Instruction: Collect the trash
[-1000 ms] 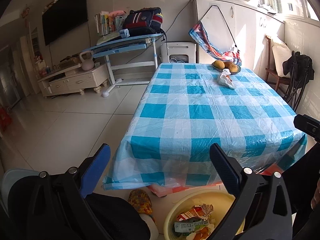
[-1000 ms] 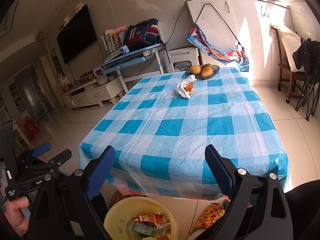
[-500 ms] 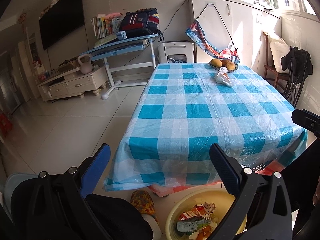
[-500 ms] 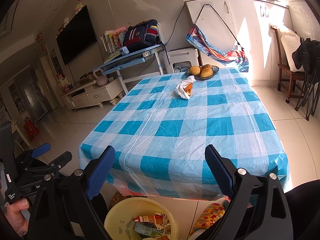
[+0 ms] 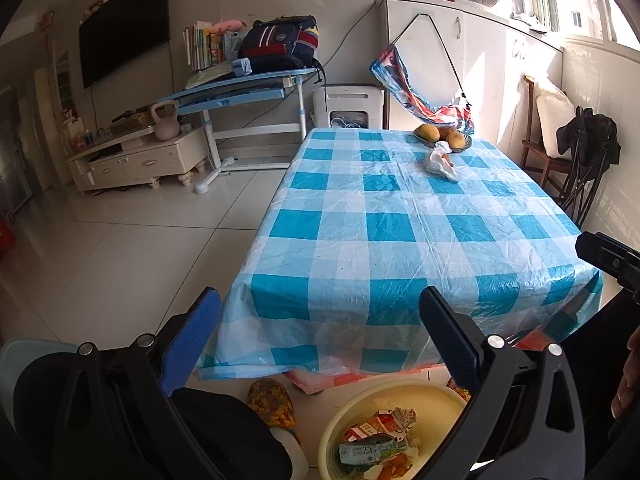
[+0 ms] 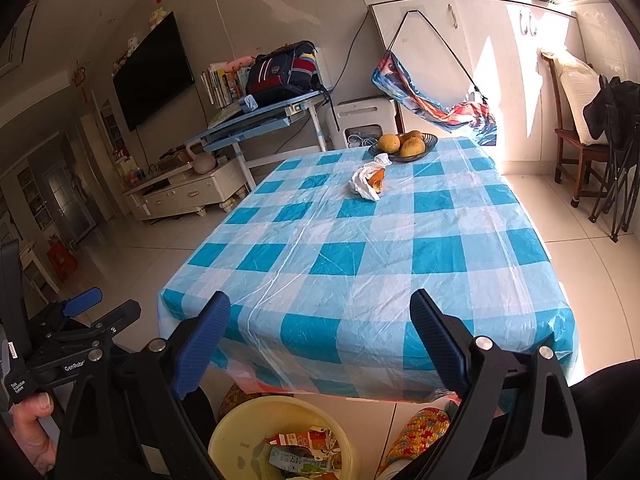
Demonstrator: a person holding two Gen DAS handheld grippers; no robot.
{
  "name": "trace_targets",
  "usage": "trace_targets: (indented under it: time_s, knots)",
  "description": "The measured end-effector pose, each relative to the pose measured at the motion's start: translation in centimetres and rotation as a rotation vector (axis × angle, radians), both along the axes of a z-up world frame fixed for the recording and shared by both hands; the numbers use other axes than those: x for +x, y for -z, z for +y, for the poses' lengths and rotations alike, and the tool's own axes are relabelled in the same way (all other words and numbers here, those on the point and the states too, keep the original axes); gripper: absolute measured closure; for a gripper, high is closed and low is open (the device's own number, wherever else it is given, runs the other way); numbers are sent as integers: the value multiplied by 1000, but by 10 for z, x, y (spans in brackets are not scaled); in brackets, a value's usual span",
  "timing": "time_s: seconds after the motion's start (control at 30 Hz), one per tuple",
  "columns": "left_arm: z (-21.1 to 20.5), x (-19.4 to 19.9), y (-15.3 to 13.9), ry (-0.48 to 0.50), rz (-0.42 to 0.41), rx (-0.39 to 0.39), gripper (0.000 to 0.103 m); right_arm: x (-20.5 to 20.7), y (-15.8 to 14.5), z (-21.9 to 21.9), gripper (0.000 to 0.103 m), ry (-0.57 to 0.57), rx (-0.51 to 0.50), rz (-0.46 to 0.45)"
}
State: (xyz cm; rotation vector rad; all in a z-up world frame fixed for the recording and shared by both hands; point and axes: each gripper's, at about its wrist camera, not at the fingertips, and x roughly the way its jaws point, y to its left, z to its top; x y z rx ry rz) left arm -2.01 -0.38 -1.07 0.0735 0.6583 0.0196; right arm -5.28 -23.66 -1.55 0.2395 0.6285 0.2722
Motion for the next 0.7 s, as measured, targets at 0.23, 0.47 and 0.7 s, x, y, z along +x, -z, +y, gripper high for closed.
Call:
trace_targets:
  time_s: [0.23, 0.47, 0.7]
  knots:
    - [0, 0, 1, -1, 2, -1, 7, 0, 0, 0, 15, 1, -1, -1]
    - [1, 1, 1, -3, 3, -2, 7, 0, 1, 0, 15, 0, -1, -1]
    - [1, 1, 1, -2, 2, -2, 7, 0, 1, 0, 15, 1, -2, -1]
